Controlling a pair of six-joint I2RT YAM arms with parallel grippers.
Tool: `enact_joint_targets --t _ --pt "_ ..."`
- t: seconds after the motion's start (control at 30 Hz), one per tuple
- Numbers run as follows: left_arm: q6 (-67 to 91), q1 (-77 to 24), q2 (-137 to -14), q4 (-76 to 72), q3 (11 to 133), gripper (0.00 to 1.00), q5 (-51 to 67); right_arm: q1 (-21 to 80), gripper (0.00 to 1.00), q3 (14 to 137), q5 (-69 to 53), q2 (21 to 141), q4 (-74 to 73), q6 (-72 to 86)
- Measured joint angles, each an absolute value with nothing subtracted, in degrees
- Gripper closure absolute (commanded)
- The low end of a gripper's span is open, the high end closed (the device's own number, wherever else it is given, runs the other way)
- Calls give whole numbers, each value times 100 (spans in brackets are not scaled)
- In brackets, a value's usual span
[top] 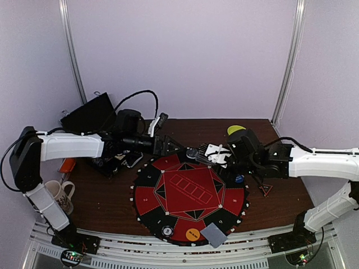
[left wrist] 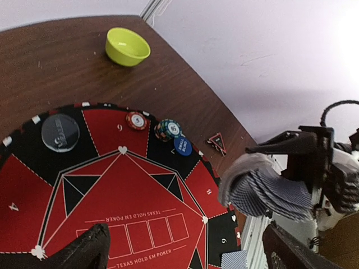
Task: Distribute texas hold em gaming equipment
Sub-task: Pass from the right arm to the left
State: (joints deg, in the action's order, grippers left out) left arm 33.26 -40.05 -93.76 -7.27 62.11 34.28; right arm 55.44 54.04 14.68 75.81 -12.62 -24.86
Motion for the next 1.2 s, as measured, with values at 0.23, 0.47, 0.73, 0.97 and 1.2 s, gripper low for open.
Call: enact_joint_targets --t 0.23,0.47,0.73,0.97,1.2 --pt "3964 -3905 -9970 -1175 6372 2 4174 5719 59 5811 1382 8152 -1081 -2633" --pt "4377 -3879 -10171 -1804 6543 2 4836 5743 59 6029 1387 8558 -1004 -2816" --pt "4425 -3857 -10409 -1833 6536 2 5083 5752 60 6095 1382 8755 -932 -2921" --pt "4303 -3854 -10468 -1708 6536 2 5266 5752 60 6246 1378 8914 -875 -3028" --pt "4252 -3854 -10503 -1710 6440 9 5406 5752 60 6368 1341 9045 -834 -3114"
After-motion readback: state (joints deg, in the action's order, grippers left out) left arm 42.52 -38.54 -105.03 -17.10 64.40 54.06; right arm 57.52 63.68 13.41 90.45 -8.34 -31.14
